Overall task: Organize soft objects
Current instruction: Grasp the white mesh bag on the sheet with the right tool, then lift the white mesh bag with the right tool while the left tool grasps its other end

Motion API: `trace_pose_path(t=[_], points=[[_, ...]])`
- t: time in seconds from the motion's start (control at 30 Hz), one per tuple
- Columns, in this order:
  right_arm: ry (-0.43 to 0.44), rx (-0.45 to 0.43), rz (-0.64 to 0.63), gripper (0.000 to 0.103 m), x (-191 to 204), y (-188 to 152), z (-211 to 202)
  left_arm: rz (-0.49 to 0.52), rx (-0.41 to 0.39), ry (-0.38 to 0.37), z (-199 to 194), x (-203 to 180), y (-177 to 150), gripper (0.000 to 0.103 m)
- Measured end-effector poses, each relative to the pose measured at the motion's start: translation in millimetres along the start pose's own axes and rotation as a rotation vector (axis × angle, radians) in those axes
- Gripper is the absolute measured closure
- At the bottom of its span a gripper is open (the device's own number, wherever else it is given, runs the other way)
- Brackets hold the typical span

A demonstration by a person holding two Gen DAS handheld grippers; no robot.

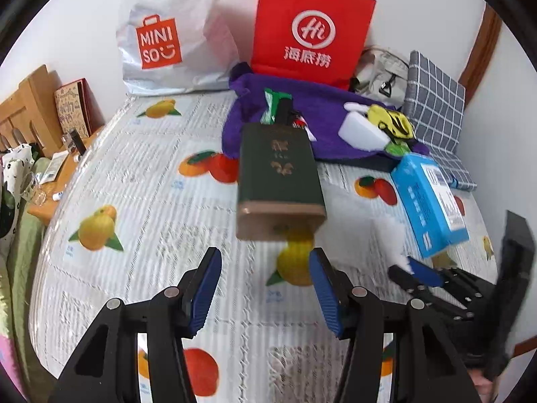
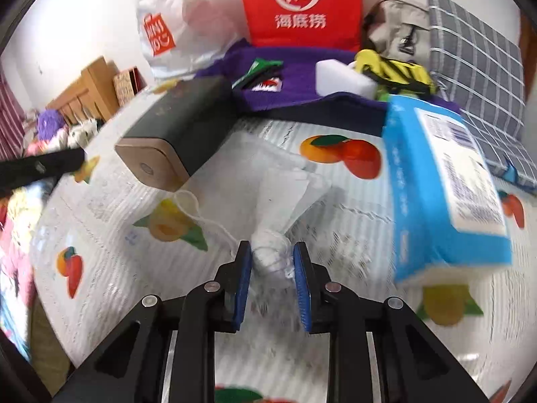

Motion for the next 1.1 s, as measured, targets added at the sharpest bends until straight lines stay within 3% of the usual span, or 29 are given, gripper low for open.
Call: trace_pose_path(t=[0.27,0.57,0.97,1.1], points=[[0.009,-0.008,0.094,0.078,-34.6,-40.6,-27.6,-0.009,0.033,-0.013,14.1,-16.1,-17.8,0.051],[-0.024,-0.015,0.138,0.078,-67.7,-67.7,-32.9,0.019,0.067,0.028,40.0,-49.1,-19.8,0.051],[-0.033,-0.04,0.095,0.077,-86.2,-77.8,-22.5,-0.048,0.122,-0.022,84.4,-72.0,-4.5,0.051],[-0.027,-0.062,0.087,0.077,-87.4,-79.2,-22.4,-0.037,0.106,0.013,92.9,-84.2,1.3,0.042]])
Point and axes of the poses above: each gripper's, at about its wrist camera, not at the fingertips, and z roughly the way its jaws point, x to its left, y to its top, the point moved 3 cm from there along z, roughly the way its jaws point, and after that the axes turned 10 degrees about x, right-handed, at the moved point
